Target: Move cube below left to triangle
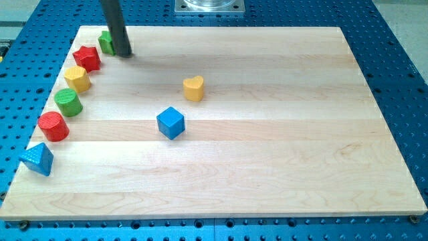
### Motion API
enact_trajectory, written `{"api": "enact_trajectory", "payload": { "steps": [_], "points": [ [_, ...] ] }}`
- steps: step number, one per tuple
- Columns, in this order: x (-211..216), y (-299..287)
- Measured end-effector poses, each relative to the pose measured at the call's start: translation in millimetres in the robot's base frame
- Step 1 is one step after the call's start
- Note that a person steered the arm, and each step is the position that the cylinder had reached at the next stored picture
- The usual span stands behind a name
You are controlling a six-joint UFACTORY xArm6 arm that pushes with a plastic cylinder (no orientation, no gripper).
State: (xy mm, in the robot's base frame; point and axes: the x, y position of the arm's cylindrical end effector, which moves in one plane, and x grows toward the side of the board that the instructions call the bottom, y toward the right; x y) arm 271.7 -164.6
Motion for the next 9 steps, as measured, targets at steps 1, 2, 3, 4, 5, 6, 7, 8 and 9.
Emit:
{"api": "enact_trajectory", "payload": {
  "steps": [1, 2, 3, 4, 5, 6, 7, 8, 9],
  "points": [
    [-16, -18],
    [-16, -52],
    [-22, -9],
    [-12, 93],
    [41, 176],
    [117, 163],
    [148, 114],
    [163, 62],
    [164, 124]
  ]
}}
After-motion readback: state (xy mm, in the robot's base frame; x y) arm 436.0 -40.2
